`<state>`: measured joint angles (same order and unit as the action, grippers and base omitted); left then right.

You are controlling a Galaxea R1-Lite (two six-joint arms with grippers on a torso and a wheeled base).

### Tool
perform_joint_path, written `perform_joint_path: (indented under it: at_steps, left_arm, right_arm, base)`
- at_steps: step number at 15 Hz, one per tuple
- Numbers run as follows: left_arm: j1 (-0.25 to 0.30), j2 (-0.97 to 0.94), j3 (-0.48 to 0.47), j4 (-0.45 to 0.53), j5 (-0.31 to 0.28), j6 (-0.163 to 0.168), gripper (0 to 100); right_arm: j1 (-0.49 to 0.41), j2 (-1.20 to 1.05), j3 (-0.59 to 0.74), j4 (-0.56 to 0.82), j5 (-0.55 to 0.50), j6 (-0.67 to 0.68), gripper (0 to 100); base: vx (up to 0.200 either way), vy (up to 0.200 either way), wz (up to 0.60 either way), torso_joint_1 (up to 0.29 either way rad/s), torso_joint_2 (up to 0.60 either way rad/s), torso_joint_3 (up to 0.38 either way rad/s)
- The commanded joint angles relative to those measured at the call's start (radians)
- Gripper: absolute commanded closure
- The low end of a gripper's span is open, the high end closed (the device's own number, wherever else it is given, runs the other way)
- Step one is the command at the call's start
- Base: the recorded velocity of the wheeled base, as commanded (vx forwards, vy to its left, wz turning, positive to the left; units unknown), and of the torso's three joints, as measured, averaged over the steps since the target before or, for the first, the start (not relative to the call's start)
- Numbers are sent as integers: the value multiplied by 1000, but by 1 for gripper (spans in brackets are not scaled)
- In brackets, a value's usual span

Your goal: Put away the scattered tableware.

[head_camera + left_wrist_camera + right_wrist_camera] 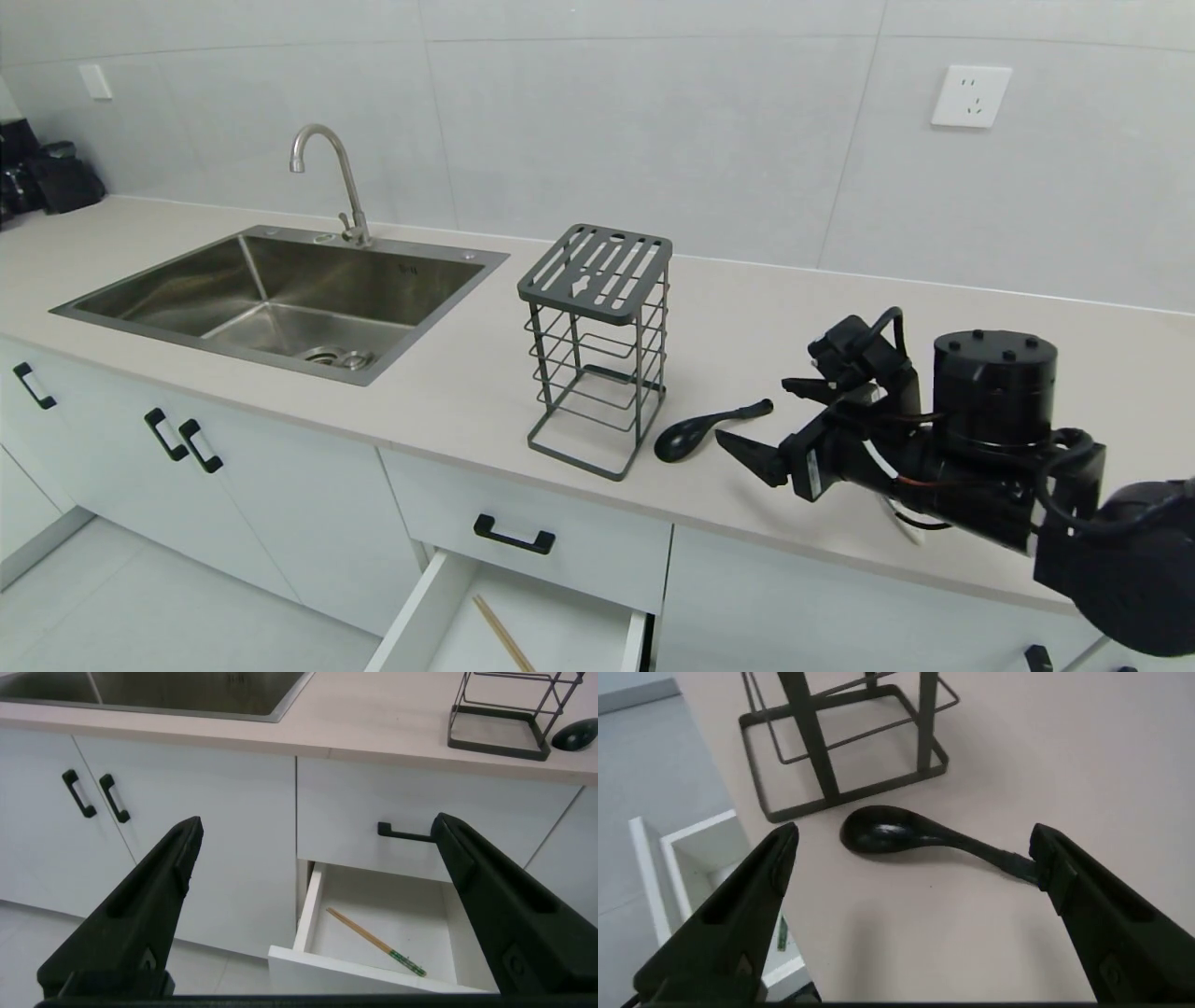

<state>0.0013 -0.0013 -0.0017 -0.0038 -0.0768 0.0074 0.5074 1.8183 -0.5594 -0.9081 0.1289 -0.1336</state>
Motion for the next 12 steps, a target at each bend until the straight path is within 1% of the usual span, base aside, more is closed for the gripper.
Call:
perform_joint_path:
  at_steps: [1,2,4,7,10,12]
  left_arm:
    - [0,1,0,-1,0,0,0]
    - [0,1,0,-1,0,0,0]
    - [0,1,0,-1,0,0,0]
    - [0,1,0,-1,0,0,0]
    - [0,1,0,-1,0,0,0]
    - [0,1,0,-1,0,0,0]
  right_arm:
    - [-32,81,-50,0,74,-1,0]
    - [-47,92,-57,2,118,0,0]
    - [-60,93,-67,5,149,6,0]
    - [-64,92,-113,2,164,115,0]
    - [-64,88,-109,5,256,207,0]
    - [-79,81,-103,80,288,213,0]
  base:
    - [0,0,0,0,0,0]
    - [0,0,0,0,0,0]
    - [0,0,0,0,0,0]
    - [0,0,0,0,0,0]
    - [0,0,0,0,0,0]
    - [0,0,0,0,0,0]
